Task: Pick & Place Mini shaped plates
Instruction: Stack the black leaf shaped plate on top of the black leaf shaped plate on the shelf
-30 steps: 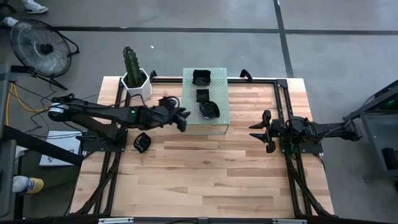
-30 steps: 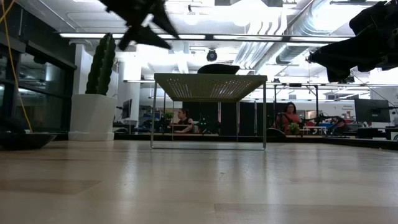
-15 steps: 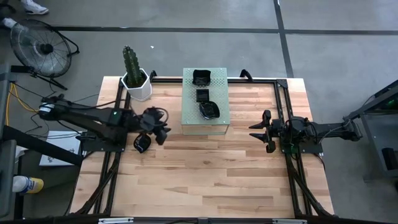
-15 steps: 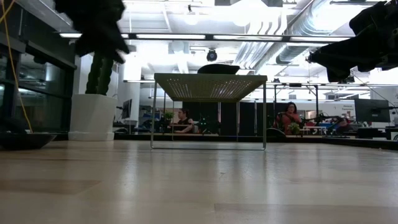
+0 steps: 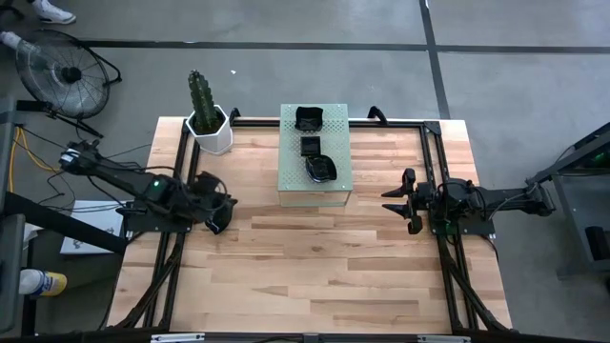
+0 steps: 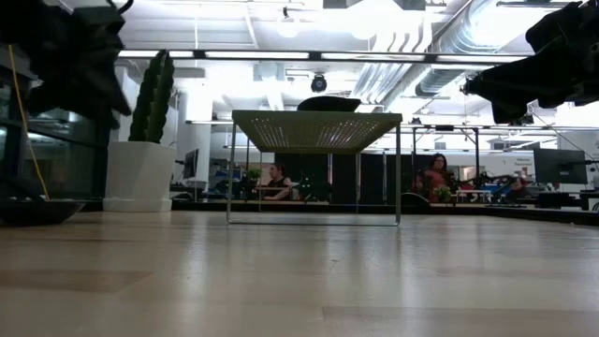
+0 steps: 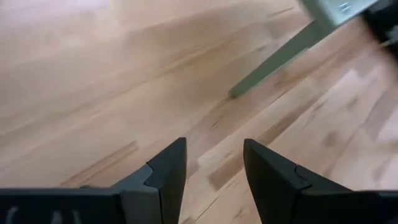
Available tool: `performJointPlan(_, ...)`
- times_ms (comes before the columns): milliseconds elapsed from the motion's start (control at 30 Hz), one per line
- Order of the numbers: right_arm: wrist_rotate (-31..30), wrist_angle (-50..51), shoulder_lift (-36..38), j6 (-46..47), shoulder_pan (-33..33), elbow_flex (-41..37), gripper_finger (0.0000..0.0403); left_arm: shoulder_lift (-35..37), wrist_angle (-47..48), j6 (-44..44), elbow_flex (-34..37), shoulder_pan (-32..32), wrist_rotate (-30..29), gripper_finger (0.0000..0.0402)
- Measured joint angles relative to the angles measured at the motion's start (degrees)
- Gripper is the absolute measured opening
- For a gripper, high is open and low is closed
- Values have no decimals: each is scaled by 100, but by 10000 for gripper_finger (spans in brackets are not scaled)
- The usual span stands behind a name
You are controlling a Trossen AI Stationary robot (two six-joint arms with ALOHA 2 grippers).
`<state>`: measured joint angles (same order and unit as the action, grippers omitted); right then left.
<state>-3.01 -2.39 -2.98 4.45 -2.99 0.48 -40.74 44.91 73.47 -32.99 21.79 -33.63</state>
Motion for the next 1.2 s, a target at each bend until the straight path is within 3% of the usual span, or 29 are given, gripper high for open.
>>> performJointPlan(300, -1, 0, 0, 1, -1, 2, 140, -40, 721, 7, 0, 37, 513, 156)
performJointPlan(533, 0, 0, 0, 2, -1, 2, 140, -615, 678, -384, -2, 33, 1511, 156)
performJointPlan(700, 0, 0, 0, 2, 1, -1, 140, -1312, 347, -750, -49, -251, 2682, 156)
performJointPlan(867, -2, 0, 0, 0, 0, 0, 140, -2104, 740, -1078, -711, -441, 2943, 156)
performJointPlan(1067, -2, 0, 0, 2, 1, 2, 140, -3275, 2232, -1383, -1898, -453, 2849, 156)
performJointPlan(1200, -1, 0, 0, 1, 0, 1, 140, -4045, 2538, -1696, -2630, -453, 2670, 156)
